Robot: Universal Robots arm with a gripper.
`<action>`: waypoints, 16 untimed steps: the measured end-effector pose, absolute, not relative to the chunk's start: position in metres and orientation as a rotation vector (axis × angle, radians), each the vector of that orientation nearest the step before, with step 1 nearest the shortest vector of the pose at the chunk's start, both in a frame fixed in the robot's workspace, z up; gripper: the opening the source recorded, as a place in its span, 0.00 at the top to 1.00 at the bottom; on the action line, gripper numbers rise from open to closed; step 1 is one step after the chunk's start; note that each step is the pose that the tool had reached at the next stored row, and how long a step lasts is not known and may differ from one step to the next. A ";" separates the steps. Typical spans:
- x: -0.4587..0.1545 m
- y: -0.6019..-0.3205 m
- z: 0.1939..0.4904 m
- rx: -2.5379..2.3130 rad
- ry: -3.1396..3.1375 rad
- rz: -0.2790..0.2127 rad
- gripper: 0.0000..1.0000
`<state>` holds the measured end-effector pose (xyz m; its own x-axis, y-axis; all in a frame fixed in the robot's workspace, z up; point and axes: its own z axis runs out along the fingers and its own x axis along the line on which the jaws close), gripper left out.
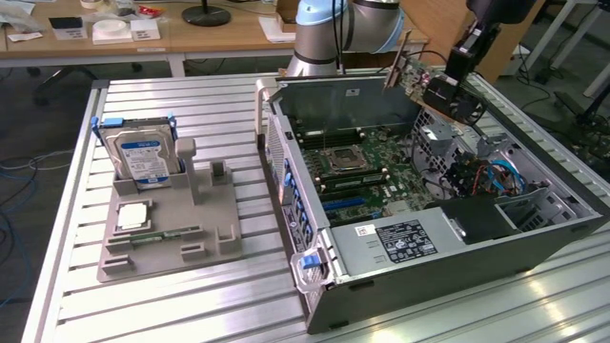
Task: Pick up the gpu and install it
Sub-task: 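Insert the gpu into the slot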
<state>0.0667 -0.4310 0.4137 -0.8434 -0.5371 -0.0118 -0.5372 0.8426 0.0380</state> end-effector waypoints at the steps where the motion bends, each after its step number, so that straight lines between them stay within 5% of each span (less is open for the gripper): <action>1: 0.067 -0.431 0.414 -0.893 3.011 0.063 0.73; 16: 0.067 -0.431 0.413 -1.101 2.944 0.063 0.73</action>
